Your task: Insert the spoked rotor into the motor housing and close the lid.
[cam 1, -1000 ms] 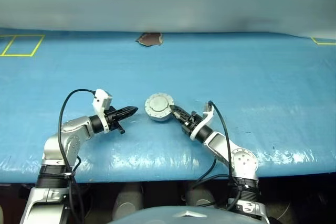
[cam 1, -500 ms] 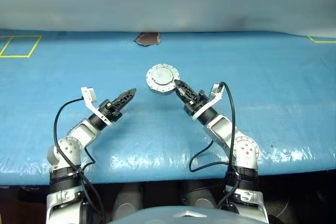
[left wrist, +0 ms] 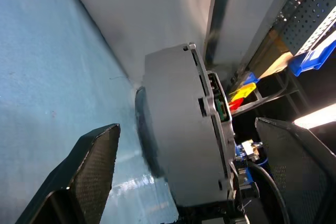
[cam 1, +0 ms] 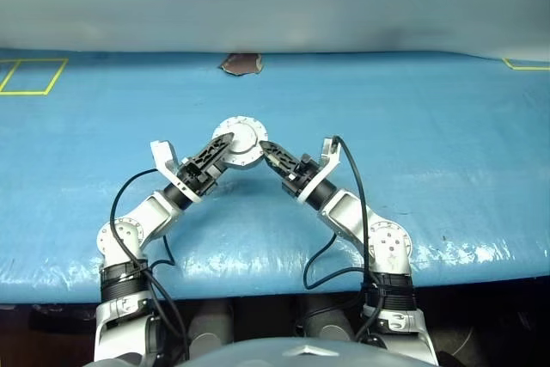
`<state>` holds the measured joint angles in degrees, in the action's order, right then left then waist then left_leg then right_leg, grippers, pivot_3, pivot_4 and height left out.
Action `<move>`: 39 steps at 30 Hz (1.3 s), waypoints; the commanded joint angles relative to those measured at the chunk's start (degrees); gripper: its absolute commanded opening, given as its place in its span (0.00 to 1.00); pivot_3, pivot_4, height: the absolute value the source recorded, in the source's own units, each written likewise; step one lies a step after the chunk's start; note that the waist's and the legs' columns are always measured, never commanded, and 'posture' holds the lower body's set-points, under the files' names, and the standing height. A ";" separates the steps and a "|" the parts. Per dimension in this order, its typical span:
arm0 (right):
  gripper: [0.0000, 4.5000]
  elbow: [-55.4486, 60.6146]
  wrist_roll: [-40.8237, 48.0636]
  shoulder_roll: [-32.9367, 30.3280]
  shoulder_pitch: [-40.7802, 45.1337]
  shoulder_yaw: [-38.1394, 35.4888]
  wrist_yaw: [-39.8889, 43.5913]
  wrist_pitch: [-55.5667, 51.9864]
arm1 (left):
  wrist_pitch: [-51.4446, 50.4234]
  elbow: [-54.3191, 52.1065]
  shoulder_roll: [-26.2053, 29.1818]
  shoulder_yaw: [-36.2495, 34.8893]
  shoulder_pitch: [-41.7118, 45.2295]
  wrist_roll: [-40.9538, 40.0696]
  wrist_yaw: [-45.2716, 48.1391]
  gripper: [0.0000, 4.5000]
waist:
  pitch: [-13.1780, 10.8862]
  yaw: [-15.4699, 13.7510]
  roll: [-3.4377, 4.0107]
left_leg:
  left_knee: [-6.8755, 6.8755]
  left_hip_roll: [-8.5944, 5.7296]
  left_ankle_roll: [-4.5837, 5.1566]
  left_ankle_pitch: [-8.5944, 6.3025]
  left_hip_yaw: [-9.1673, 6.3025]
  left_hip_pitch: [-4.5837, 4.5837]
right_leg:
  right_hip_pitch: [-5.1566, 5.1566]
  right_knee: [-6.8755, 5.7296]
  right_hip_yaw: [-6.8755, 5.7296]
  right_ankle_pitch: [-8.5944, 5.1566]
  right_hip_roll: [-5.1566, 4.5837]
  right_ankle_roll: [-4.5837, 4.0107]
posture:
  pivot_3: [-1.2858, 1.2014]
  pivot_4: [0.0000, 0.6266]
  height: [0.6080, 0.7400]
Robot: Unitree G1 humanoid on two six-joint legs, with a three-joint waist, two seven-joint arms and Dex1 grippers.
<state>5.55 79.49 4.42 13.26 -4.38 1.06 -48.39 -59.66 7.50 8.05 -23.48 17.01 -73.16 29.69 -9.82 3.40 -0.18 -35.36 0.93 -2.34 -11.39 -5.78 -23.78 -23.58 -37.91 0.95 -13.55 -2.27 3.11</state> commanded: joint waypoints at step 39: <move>0.64 3.02 -20.25 4.98 0.85 -2.60 0.32 22.24 | 45.32 11.43 -4.63 -11.24 11.56 22.06 -23.83 0.58 | -0.02 -0.86 -0.06 | -0.16 -0.04 0.00 0.00 0.02 -0.04 | 0.08 0.09 0.06 0.19 0.01 0.01 | 0.52 0.24 1.00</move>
<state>7.05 59.16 5.04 14.68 -7.77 1.02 -27.41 -18.54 18.28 2.86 -34.39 25.92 -53.53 7.87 -9.84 2.54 -0.24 -35.53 0.88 -2.34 -11.39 -5.76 -23.82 -23.50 -37.82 1.01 -13.35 -2.27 3.13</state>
